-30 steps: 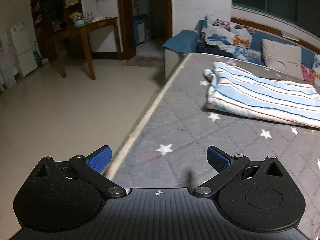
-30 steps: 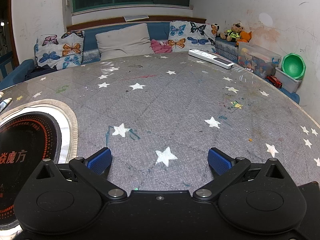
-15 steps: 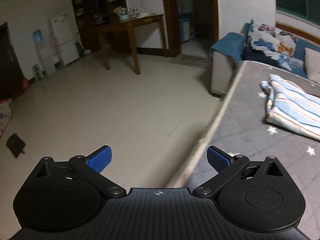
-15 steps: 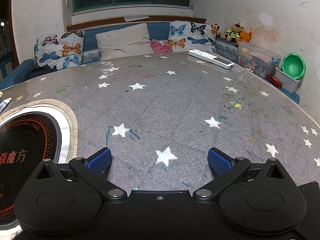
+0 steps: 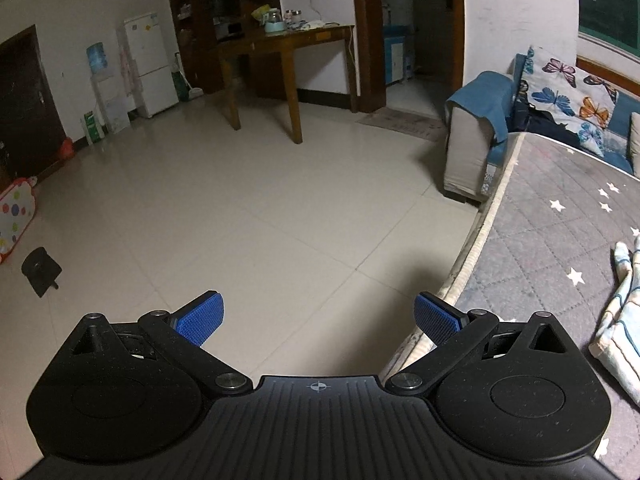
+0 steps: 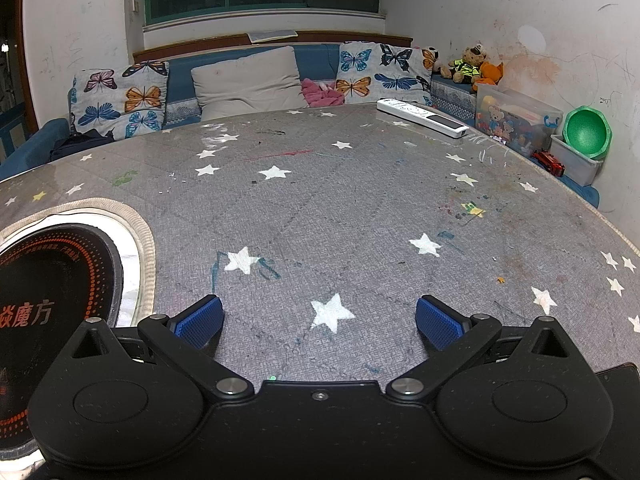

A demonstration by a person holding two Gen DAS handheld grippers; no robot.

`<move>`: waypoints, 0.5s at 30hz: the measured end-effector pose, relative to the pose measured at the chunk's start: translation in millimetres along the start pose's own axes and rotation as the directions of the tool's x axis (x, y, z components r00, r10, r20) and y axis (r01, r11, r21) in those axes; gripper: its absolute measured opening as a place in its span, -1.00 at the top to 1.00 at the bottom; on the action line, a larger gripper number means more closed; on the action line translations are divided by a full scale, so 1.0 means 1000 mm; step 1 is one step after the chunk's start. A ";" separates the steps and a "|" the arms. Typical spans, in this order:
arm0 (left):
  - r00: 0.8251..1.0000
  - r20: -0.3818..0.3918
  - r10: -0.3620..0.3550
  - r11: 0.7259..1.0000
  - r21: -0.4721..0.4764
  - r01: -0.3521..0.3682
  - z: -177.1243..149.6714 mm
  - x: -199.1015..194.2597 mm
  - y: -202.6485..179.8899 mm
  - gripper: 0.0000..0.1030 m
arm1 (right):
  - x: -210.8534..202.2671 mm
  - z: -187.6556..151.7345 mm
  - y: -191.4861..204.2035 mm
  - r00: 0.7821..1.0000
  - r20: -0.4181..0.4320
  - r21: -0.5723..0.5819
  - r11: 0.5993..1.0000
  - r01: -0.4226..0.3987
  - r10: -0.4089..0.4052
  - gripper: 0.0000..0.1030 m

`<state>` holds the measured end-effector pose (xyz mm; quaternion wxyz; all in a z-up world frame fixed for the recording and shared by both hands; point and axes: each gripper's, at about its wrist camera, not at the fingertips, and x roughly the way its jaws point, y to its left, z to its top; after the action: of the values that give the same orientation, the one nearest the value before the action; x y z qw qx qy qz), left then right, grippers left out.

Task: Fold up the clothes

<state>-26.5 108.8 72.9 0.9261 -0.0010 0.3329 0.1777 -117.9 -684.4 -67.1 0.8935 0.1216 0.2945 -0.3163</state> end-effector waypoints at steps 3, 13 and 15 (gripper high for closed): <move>1.000 -0.001 0.010 1.000 -0.007 -0.010 -0.001 -0.002 0.006 -0.99 | 0.000 0.000 0.000 1.000 0.000 0.000 1.000 0.000 0.000 -1.00; 1.000 -0.006 -0.022 0.999 -0.026 0.022 -0.006 -0.011 0.013 -0.99 | 0.000 0.000 0.000 1.000 0.000 0.000 1.000 0.000 0.000 -1.00; 1.000 -0.007 -0.030 0.999 -0.029 0.029 -0.008 -0.012 0.013 -0.99 | 0.000 0.000 0.000 1.000 0.000 0.000 1.000 0.000 0.000 -1.00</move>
<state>-43.9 115.7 75.7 0.9272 -0.0198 0.3337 0.1688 -117.6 -684.3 -67.2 0.8936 0.1216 0.2944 -0.3163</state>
